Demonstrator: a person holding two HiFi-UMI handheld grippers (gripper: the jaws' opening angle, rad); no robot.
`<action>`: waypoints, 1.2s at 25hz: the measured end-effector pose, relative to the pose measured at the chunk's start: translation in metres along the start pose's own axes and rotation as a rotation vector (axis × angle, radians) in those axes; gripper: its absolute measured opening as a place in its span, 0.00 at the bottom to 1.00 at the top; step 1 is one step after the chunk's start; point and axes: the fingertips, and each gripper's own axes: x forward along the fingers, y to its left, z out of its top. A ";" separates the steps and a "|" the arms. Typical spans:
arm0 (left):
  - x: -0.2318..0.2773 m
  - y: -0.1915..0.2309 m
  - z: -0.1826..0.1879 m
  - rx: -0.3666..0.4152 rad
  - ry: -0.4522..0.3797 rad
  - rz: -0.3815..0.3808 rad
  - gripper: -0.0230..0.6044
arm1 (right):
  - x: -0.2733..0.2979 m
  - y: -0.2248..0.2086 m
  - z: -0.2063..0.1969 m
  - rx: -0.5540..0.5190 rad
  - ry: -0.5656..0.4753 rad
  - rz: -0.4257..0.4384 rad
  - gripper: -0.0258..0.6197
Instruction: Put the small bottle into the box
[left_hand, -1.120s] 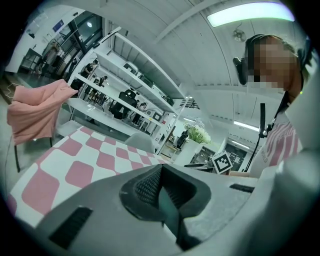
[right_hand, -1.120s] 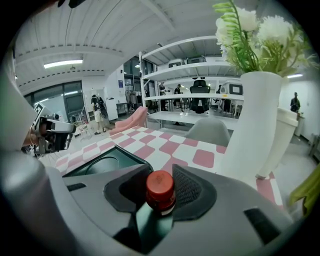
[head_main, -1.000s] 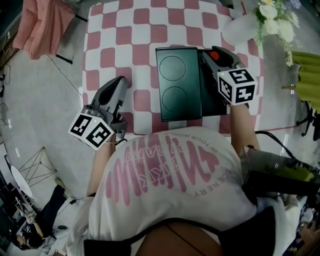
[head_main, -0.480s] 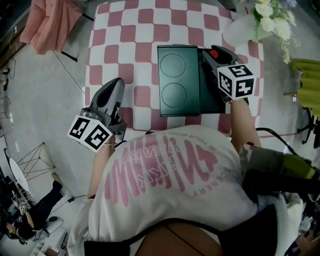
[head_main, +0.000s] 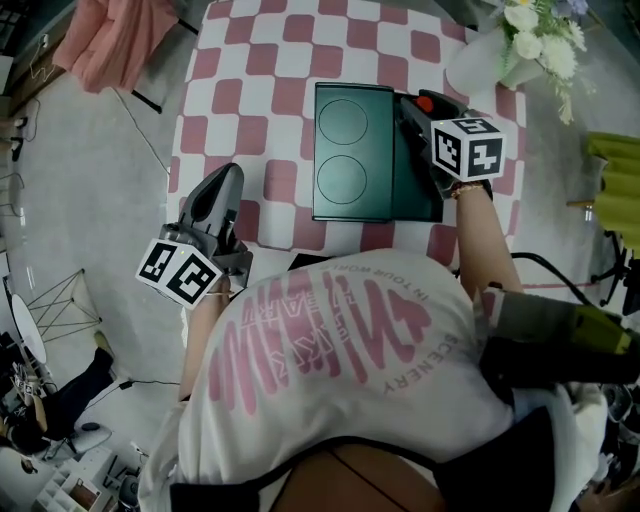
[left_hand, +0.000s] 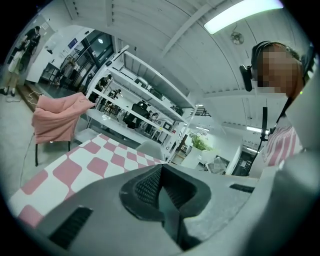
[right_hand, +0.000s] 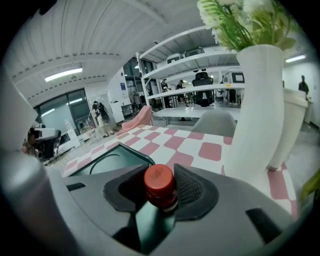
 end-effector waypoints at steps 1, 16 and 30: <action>-0.001 -0.002 0.000 -0.001 -0.005 0.005 0.05 | 0.001 0.001 -0.002 -0.035 0.014 0.000 0.28; -0.023 -0.017 -0.016 -0.001 -0.033 0.078 0.05 | 0.002 0.000 -0.005 -0.091 0.012 0.014 0.28; -0.034 -0.022 -0.034 -0.030 -0.043 0.104 0.05 | 0.000 0.003 -0.003 -0.103 0.029 0.055 0.29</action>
